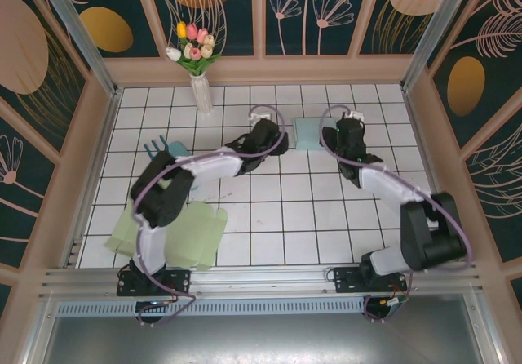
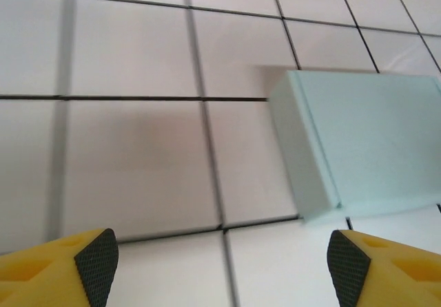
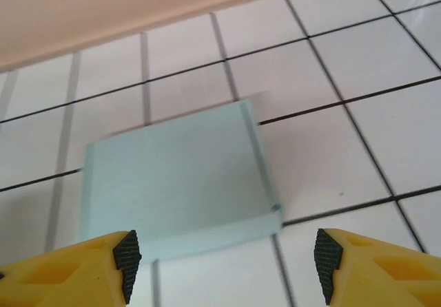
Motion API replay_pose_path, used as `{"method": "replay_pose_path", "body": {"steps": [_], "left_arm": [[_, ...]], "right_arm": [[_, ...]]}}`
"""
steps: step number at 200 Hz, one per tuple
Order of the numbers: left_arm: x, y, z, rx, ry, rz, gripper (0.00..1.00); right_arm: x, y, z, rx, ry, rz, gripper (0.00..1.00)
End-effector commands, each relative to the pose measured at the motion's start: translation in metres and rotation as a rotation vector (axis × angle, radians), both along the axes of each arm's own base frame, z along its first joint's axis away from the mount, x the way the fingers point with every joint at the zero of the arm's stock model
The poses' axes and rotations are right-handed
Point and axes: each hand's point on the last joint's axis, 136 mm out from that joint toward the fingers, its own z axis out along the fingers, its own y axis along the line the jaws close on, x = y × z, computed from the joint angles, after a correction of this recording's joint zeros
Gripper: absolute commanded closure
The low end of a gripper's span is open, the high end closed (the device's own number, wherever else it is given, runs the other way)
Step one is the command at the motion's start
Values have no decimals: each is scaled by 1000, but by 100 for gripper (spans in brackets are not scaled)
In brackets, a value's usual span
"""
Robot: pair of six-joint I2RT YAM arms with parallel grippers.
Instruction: Fold the paper box
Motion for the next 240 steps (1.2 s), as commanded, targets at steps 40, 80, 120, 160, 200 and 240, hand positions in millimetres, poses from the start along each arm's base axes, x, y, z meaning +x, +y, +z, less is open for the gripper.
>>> {"method": "replay_pose_path", "body": {"steps": [40,80,120,160,200,240], "left_arm": [[-115,169,0,56,-10,325,17],[-176,252,-20,57,-18,515,16],[-203,289,0,-222,-149,638,19],[-218,312,27,-313,-245,674,19],[-215,301,30,-314,-242,610,18],[-213,296,33,-326,-254,587,18]], "right_arm": [[-102,110,4,147,-73,333,33],[-147,212,-16,127,-22,773,35],[-153,301,-55,127,114,1031,44],[-165,365,-96,139,224,1197,48],[-171,394,-123,176,305,1284,50],[-181,404,-131,187,343,1341,50]]}}
